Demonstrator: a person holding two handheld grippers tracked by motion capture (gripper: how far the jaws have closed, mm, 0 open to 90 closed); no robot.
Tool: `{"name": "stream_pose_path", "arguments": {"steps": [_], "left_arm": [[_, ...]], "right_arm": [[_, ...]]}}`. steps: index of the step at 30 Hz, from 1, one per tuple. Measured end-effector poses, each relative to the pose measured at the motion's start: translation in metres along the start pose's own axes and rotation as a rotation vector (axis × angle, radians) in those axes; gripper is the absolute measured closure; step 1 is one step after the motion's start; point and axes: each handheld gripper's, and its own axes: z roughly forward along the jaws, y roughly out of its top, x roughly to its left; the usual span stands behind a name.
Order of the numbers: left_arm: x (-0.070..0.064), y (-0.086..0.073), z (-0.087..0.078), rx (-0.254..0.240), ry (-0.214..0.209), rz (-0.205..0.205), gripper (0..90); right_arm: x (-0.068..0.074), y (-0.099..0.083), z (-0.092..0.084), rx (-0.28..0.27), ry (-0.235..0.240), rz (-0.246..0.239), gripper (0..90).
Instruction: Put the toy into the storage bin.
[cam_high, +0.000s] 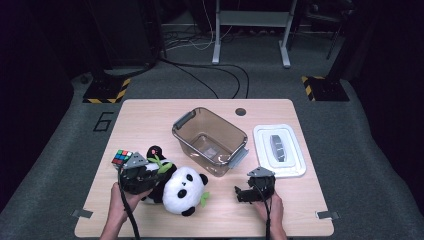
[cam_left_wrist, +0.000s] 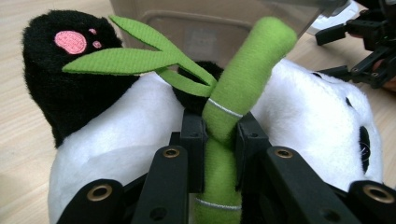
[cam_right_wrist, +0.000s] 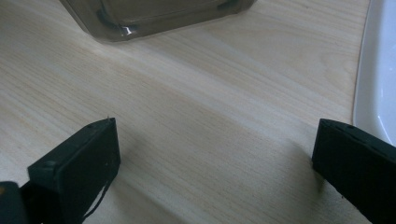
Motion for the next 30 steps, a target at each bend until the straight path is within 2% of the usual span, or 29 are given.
{"name": "stream_pose_path", "arguments": {"steps": [8,16,24,26,30], "left_arm": [[-0.002,0.003,-0.020,-0.040,-0.018,0.017,77.3],[-0.001,0.012,-0.028,-0.034,-0.024,0.036,77.3],[0.000,0.027,-0.035,-0.054,-0.043,0.044,77.3],[0.000,0.034,-0.039,-0.059,-0.040,0.061,77.2],[0.000,0.044,-0.044,-0.078,-0.048,0.069,77.2]], "right_arm": [[0.000,0.000,0.000,0.001,0.002,-0.003,0.3],[0.000,0.000,0.000,0.000,0.000,0.001,0.3],[0.000,0.000,0.000,0.000,0.000,0.001,0.3],[0.000,0.000,0.000,0.000,0.000,0.001,0.3],[0.000,0.000,0.000,0.000,0.001,0.000,0.2]]}}
